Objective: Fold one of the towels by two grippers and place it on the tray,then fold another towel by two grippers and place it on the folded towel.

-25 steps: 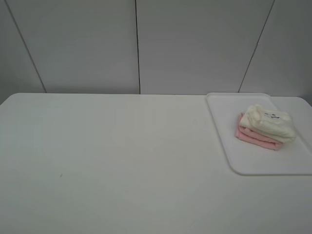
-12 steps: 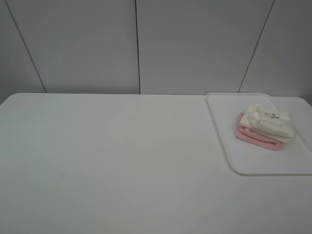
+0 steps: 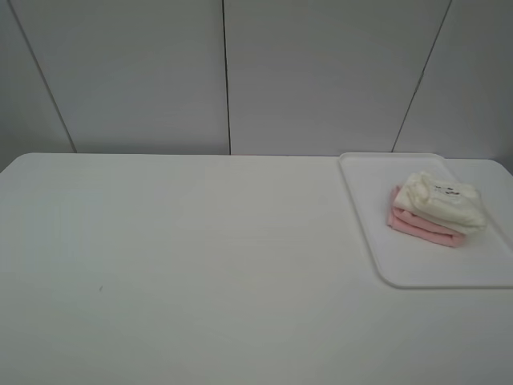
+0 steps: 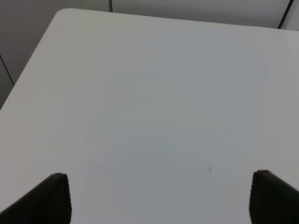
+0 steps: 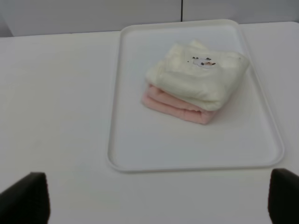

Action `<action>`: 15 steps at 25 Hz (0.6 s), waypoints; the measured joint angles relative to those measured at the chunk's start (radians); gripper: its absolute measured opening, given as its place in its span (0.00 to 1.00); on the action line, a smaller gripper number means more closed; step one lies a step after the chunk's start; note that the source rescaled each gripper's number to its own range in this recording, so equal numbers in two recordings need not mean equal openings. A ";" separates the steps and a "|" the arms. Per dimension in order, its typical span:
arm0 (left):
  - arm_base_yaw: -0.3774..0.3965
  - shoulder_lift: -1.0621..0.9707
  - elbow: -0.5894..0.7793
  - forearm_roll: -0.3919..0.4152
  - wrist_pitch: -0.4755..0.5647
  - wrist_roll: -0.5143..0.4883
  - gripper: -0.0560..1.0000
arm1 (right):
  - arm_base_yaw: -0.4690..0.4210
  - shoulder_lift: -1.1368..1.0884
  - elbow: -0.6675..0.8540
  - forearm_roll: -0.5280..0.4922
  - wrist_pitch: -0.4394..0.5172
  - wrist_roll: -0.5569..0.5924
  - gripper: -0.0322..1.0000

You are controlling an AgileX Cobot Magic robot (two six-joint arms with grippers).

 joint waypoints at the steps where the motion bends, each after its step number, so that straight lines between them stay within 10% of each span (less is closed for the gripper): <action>1: 0.000 0.000 0.000 0.000 0.000 0.000 0.94 | 0.000 0.000 0.000 0.000 0.000 0.000 1.00; 15: 0.000 0.000 0.000 0.000 0.000 0.000 0.94 | 0.000 0.000 0.000 -0.002 0.000 0.000 1.00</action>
